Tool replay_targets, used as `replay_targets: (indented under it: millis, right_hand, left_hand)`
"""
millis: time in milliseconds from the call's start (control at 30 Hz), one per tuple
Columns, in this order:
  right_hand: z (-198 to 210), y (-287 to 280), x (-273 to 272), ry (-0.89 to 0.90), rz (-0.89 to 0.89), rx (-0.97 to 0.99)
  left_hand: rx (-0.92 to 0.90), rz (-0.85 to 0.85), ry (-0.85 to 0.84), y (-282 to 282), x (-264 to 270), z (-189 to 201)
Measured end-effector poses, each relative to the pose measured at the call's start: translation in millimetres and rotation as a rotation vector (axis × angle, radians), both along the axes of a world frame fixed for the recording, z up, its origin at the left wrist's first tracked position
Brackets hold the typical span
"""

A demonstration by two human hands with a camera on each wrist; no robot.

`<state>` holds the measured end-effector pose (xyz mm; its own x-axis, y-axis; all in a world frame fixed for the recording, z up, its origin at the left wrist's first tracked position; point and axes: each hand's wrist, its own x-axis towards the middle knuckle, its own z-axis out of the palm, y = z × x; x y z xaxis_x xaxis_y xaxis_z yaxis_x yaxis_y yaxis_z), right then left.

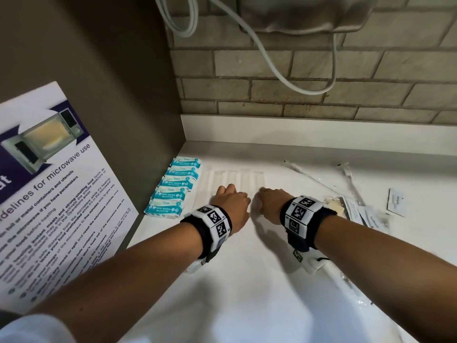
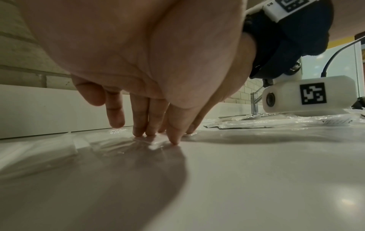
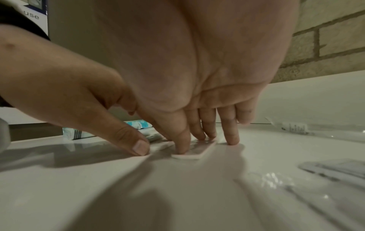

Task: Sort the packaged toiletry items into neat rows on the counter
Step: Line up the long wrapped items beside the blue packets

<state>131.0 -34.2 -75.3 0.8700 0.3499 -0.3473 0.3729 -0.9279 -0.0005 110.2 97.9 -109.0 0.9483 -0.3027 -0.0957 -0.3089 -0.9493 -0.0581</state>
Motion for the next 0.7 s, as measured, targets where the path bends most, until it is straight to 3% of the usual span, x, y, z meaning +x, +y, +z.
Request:
replay_targets:
  millis: [400, 533, 700]
  right_hand:
    - [-3.3, 1.6, 3.4, 0.014, 0.001, -0.001]
    - [-2.7, 13.2, 7.5, -0.032, 0.058, 0.014]
    - [-5.3, 47.8, 2.9, -0.065, 0.184, 0.078]
  left_hand:
    - [-0.077, 0.083, 0.087, 8.4, 3.9, -1.9]
    - [-0.153, 0.098, 0.013, 26.4, -0.7, 14.3]
    - [-0.109, 0.232, -0.016, 67.6, -2.6, 32.3]
